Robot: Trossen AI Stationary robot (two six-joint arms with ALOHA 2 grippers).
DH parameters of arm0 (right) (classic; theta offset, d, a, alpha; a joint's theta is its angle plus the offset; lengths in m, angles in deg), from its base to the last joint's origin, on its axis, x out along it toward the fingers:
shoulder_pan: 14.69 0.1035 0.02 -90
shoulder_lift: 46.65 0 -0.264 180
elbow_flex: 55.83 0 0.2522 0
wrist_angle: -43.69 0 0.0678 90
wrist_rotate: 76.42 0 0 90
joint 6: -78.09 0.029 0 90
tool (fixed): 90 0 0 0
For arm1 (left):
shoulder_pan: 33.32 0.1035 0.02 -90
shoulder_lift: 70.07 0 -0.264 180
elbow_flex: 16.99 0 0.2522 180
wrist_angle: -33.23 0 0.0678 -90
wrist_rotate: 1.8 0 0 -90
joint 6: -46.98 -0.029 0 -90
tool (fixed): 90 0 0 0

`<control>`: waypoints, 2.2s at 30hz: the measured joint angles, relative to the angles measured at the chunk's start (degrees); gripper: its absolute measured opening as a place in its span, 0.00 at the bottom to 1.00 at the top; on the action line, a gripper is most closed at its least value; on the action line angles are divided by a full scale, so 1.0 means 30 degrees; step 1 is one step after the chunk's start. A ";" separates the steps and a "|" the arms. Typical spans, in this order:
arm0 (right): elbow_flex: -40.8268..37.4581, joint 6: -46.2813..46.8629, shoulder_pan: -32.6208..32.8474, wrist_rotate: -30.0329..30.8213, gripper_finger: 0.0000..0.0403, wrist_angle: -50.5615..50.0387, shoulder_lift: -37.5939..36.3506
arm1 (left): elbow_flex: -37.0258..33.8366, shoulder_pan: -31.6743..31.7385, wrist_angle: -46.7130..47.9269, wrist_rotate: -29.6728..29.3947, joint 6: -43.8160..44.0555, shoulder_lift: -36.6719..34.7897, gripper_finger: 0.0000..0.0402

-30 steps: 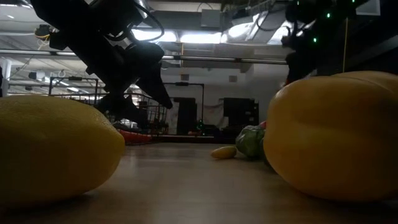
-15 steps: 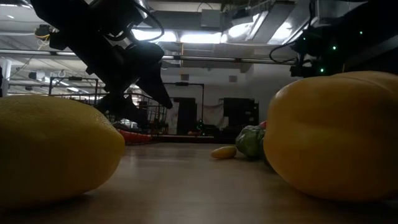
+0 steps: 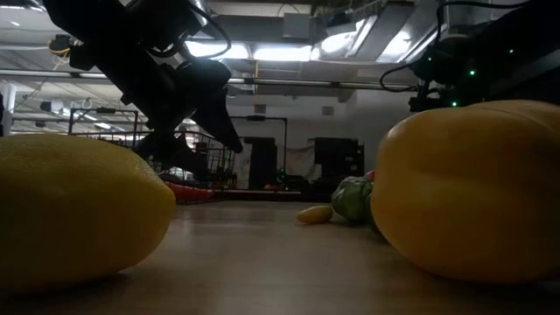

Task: Sort produce into baskets
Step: Put the orange tomato into the transparent bin, then put the green cucumber into the silver wire basket

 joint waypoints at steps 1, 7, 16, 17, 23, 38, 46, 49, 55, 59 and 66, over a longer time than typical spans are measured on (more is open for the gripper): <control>0.0000 -0.0003 -0.0001 -0.0002 0.84 0.0000 0.0000 | 0.0000 0.0000 0.0000 0.0002 0.0000 0.0000 1.00; 0.0000 -0.0007 0.0003 -0.0007 0.84 0.0000 0.0000 | 0.0000 0.0000 0.0000 -0.0002 0.0000 0.0000 1.00; 0.0000 -0.0013 0.0003 -0.0013 0.84 0.0000 0.0000 | 0.0000 -0.0044 0.0007 0.0004 -0.0097 0.0000 1.00; 0.0000 -0.0007 0.0003 -0.0012 0.84 0.0000 0.0000 | 0.0000 -0.0044 0.0007 0.0002 -0.0206 0.0000 1.00; 0.0000 -0.0014 0.0003 -0.0015 0.84 0.0000 0.0000 | 0.0000 -0.0044 0.0007 0.0005 -0.0503 0.0000 1.00; 0.0000 -0.0011 0.0003 0.0048 0.84 -0.0015 0.0000 | 0.0000 -0.0044 0.0011 0.0005 -0.0565 0.0000 1.00; 0.0007 -0.0025 0.0003 -0.0659 0.87 -0.0277 0.0015 | 0.0000 -0.0044 0.0015 0.0005 -0.0557 0.0000 1.00; 0.0007 -0.0028 0.0003 -0.0395 0.94 -0.0276 0.0015 | 0.0000 -0.0044 0.0015 0.0005 -0.0554 0.0000 1.00; 0.0007 -0.0020 0.0003 -0.0708 0.95 -0.0270 0.0015 | 0.0000 -0.0044 0.0015 0.0005 -0.0546 0.0000 1.00; 0.0007 -0.0002 0.0003 -0.1450 0.91 -0.0270 -0.0005 | 0.0000 -0.0044 0.0015 0.0005 -0.0544 0.0000 1.00; 0.1368 -0.0021 0.0003 -0.3116 0.89 -0.1370 -0.0421 | 0.0000 -0.0044 0.0015 0.0005 -0.0536 0.0000 1.00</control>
